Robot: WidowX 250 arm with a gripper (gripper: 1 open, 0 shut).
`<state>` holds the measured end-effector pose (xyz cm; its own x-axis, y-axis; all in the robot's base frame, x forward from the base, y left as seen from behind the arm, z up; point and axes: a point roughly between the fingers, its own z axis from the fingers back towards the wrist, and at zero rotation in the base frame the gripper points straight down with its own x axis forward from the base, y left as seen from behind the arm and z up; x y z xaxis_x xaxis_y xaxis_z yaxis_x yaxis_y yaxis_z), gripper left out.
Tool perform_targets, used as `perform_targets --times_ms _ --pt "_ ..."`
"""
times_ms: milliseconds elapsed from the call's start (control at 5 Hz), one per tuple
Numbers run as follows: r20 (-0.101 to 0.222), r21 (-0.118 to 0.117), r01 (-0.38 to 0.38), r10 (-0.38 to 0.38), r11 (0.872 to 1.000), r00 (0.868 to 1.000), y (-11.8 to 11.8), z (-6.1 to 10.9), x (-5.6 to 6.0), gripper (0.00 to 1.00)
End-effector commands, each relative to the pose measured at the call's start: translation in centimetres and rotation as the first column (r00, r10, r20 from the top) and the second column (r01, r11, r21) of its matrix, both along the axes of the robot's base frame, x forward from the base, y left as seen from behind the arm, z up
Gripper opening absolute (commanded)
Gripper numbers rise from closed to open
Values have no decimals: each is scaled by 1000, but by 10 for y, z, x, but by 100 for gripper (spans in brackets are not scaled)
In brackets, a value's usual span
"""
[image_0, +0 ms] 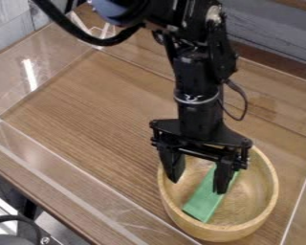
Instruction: Put the green block in the brown bowl
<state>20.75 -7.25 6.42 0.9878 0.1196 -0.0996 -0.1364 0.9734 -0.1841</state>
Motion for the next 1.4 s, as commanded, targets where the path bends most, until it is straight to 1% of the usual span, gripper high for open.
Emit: perform_targets --times_ms 0,800,1000,1200 --pt "34 -11 -12 13 1000 999 2 4 5 100" --pt "36 -6 -21 21 1000 999 3 -19 4 100" --pt "35 -7 -24 24 1000 999 3 -22 4 0" --pt "30 -8 -24 24 1000 999 4 -22 3 0"
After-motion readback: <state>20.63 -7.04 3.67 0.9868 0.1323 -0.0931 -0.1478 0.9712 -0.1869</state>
